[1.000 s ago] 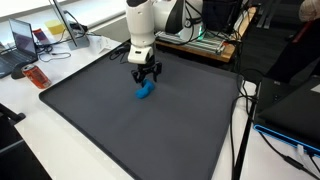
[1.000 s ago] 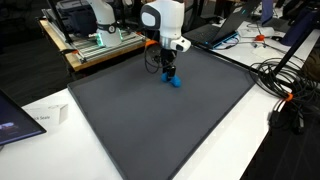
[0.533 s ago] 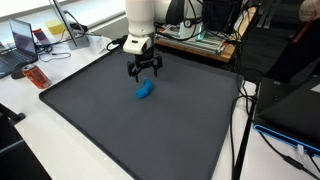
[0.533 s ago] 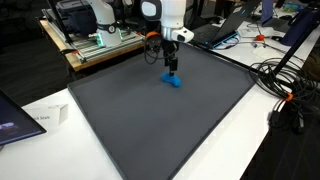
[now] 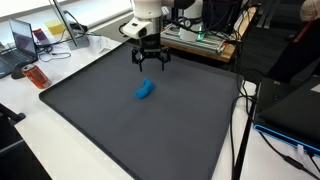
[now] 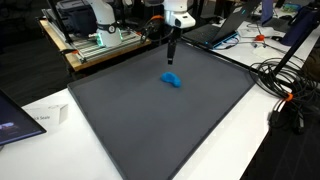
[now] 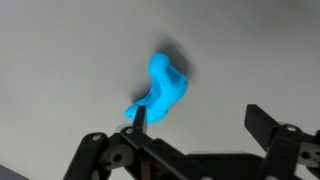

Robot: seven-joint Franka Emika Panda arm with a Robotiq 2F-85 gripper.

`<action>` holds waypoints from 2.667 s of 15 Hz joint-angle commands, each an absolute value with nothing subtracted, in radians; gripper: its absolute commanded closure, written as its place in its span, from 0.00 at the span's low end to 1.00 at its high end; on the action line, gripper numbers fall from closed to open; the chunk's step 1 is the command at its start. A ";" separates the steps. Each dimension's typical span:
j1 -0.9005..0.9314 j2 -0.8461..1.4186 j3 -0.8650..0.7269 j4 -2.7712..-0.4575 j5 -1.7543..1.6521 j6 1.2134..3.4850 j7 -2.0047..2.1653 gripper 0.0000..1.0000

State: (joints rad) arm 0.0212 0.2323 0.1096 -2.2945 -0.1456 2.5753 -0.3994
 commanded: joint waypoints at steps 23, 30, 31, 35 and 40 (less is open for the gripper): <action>0.186 0.061 0.043 -2.513 -0.653 2.734 0.916 0.00; 0.227 0.088 0.073 -2.440 -0.683 2.588 1.076 0.00; 0.236 0.096 0.078 -2.430 -0.678 2.571 1.108 0.00; 0.244 0.125 0.104 -2.379 -0.708 2.503 1.297 0.00; 0.272 0.203 0.104 -2.296 -0.748 2.423 1.510 0.00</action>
